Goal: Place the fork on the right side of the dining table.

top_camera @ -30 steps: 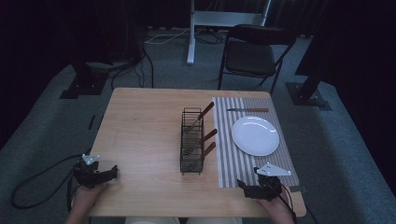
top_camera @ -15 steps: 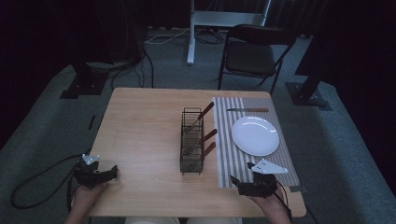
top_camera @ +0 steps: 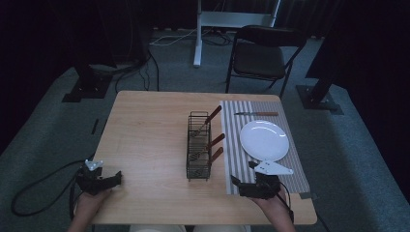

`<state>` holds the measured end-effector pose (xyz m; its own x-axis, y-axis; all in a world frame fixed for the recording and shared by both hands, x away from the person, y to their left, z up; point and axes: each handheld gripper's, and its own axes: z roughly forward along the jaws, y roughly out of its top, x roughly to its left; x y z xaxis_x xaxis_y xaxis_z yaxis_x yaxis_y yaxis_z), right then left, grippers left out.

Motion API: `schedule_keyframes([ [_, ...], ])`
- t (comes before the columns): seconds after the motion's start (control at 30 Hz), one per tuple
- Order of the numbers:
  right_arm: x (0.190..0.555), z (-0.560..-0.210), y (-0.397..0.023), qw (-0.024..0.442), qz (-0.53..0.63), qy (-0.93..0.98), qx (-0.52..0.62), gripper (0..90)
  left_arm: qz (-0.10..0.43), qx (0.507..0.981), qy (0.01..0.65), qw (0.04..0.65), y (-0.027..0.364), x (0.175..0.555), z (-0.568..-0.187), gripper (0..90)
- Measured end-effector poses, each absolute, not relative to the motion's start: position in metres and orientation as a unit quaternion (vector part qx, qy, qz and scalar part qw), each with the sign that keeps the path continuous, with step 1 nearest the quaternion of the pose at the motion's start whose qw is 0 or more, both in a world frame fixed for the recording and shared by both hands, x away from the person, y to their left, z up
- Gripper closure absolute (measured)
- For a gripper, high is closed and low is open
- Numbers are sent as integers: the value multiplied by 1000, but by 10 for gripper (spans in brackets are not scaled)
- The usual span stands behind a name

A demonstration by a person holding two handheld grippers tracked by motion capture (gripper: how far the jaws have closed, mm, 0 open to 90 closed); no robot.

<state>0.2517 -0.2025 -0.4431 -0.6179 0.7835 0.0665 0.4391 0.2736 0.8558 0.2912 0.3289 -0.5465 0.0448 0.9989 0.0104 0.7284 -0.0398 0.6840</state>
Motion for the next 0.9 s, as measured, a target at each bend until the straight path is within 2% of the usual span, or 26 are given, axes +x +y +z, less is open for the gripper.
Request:
schedule_keyframes([
  [0.3,256,-438,-188,186,469,770,390,175,258,674,641,262,329,291,-546,3],
  [0.7,267,-434,-160,175,488,768,377,239,258,674,641,262,329,291,-546,3],
  [0.9,272,-433,-151,167,505,757,381,321,258,674,641,262,329,291,-546,3],
])
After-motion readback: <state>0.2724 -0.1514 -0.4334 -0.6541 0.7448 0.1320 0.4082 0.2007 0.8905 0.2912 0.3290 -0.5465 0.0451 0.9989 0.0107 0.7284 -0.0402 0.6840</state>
